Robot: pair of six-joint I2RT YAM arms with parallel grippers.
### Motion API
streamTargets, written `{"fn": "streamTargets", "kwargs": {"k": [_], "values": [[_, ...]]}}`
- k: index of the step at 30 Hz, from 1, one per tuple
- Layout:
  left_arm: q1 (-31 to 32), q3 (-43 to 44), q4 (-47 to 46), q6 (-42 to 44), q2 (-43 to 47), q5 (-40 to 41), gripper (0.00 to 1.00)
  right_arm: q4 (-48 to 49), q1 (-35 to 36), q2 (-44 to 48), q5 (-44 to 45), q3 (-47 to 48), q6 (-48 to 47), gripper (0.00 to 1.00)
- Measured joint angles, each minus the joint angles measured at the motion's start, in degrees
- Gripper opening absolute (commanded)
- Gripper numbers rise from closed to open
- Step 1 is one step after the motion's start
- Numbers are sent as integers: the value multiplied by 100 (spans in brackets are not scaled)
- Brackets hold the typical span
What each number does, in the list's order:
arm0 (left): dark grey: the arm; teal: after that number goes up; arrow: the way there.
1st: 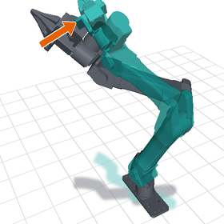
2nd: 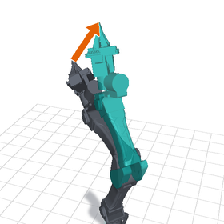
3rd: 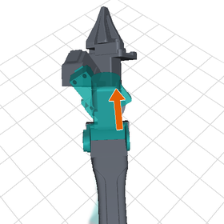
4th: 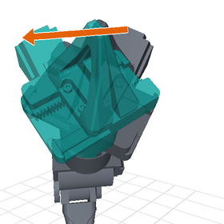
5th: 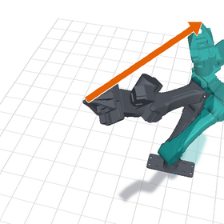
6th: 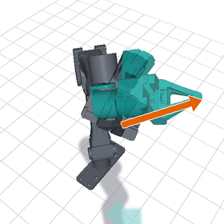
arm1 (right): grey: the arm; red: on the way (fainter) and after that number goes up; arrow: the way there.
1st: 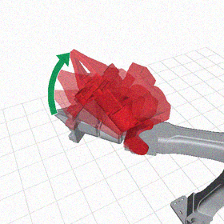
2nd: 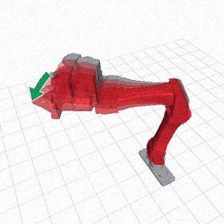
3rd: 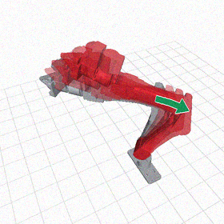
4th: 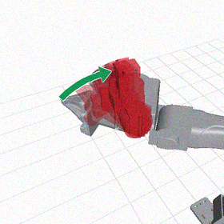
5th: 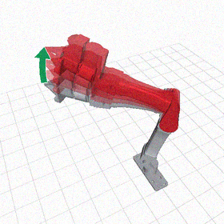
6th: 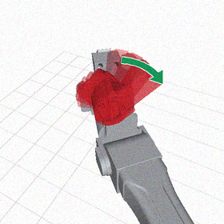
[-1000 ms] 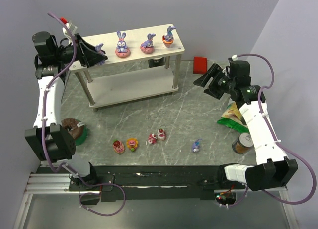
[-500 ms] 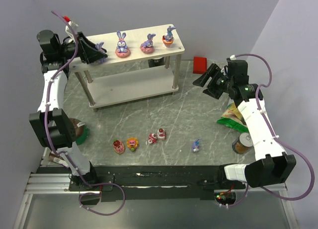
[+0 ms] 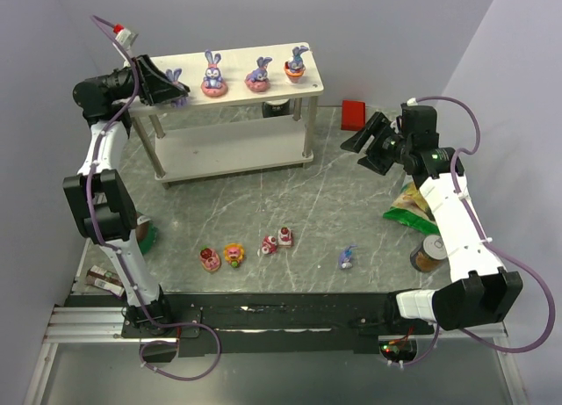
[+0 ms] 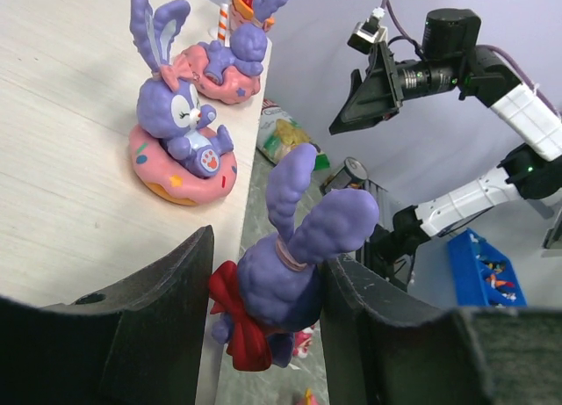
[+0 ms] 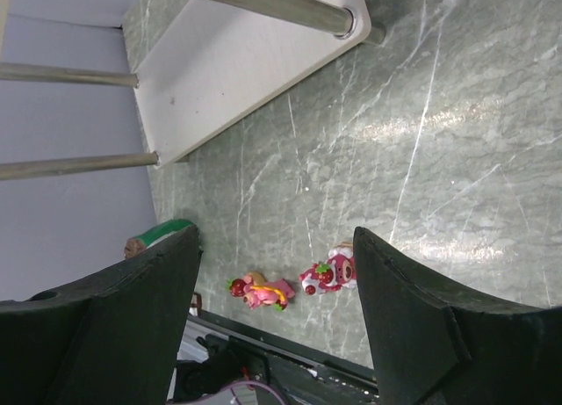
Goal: Place and organize the plastic toys onto the shelf
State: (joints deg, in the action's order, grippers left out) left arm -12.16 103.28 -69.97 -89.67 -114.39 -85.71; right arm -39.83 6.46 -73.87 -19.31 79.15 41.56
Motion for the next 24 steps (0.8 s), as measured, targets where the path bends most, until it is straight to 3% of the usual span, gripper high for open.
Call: {"fn": "streamTargets", "kwargs": {"k": [3,18,24], "values": [[15,-177,-229,-46,15,-15,28,7,0,-20,17,0,39,76],[22,-101,-422,-448,72,-46,17,81,2,-52,17,0,74,76],[-31,-376,-140,190,540,-24,20,59,4,-52,74,0,-17,76]]}}
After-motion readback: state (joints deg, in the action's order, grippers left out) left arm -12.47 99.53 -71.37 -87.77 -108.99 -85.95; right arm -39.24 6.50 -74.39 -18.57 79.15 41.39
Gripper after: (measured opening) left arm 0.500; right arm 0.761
